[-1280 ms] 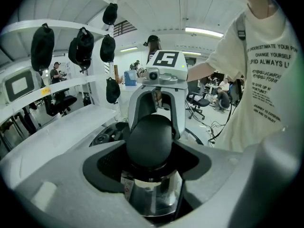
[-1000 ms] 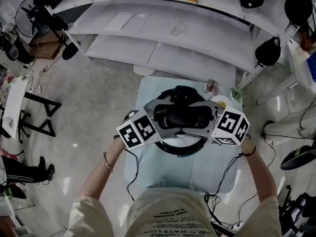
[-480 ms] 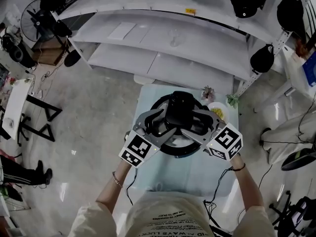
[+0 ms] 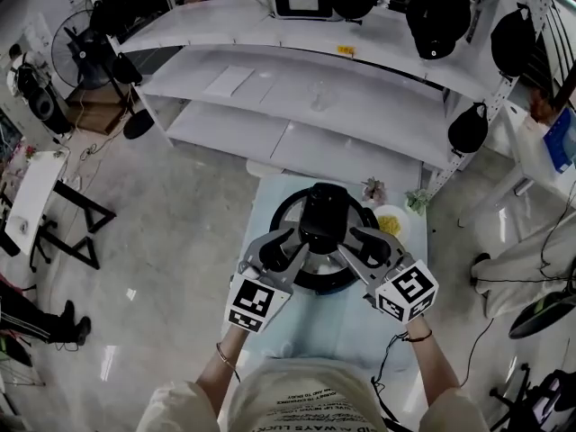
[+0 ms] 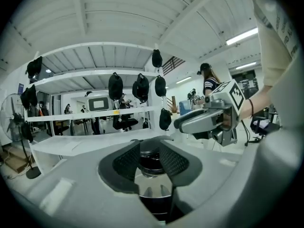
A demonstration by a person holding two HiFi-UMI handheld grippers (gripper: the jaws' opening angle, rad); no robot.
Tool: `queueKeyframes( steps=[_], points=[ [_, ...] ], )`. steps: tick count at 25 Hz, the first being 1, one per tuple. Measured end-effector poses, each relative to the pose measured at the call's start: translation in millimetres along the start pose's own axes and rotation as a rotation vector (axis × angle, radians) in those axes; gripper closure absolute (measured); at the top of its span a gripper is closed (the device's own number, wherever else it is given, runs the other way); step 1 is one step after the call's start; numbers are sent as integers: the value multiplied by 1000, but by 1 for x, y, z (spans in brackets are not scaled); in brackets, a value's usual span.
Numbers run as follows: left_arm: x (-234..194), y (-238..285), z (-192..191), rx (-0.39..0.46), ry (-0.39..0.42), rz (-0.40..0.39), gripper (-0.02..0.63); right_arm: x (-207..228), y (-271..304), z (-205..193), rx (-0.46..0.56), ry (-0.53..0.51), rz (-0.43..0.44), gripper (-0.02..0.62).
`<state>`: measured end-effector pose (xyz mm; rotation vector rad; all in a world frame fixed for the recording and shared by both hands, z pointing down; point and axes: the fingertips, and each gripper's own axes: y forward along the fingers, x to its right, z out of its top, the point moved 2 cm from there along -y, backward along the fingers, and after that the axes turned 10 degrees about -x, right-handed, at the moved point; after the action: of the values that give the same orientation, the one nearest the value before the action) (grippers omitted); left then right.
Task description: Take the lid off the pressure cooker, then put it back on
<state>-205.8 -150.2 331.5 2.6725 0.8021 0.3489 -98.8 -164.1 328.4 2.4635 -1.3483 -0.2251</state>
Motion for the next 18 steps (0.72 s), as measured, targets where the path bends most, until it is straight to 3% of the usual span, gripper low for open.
queueKeyframes(
  steps=[5, 10, 18],
  points=[
    [7, -16, 4, 22, -25, 44, 526, -4, -15, -3, 24, 52, -50, 513],
    [19, -29, 6, 31, 3, 65, 565, -9, -33, -5, 68, 81, -86, 563],
    [28, -48, 10, 61, -12, 75, 575, -19, -59, -4, 111, 118, -123, 584]
  ],
)
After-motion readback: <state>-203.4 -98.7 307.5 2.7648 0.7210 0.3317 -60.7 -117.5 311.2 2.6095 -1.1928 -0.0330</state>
